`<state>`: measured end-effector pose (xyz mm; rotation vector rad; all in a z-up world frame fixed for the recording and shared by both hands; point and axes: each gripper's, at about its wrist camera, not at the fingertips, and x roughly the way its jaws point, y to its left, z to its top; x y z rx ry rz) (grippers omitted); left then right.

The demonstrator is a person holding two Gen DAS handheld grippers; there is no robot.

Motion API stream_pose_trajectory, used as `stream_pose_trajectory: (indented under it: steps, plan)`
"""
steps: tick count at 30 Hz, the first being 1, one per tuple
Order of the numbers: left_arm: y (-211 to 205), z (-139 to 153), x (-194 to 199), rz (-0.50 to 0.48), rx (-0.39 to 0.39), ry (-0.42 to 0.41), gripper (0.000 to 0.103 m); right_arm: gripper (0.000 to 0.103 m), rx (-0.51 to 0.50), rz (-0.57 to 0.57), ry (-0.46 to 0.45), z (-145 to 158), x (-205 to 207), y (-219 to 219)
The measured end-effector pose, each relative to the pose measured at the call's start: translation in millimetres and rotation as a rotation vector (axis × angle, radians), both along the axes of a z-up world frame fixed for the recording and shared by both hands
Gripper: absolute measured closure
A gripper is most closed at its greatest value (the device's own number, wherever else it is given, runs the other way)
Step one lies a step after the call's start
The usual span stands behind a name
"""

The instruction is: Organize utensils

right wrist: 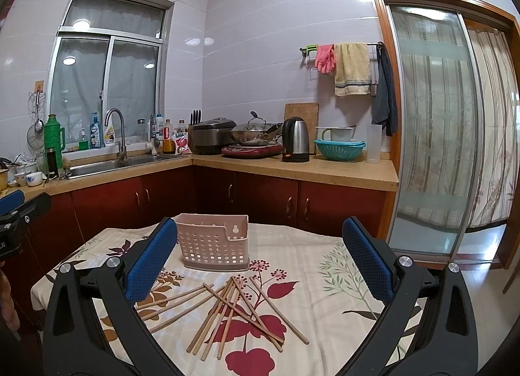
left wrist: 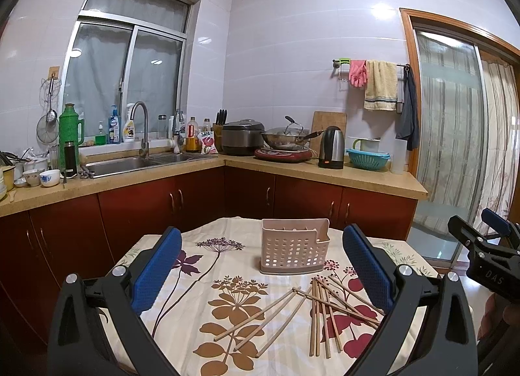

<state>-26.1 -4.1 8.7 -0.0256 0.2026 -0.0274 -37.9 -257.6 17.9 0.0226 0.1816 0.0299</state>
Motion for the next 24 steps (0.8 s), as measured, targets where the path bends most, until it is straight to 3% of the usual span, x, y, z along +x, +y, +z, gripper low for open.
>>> stream_pose_trajectory:
  steps: [24]
  plan:
    - [0.7,-2.2,-4.1,-0.001,-0.004,0.008,0.006,0.004,-0.006,0.009,0.011,-7.1,0.7,6.6]
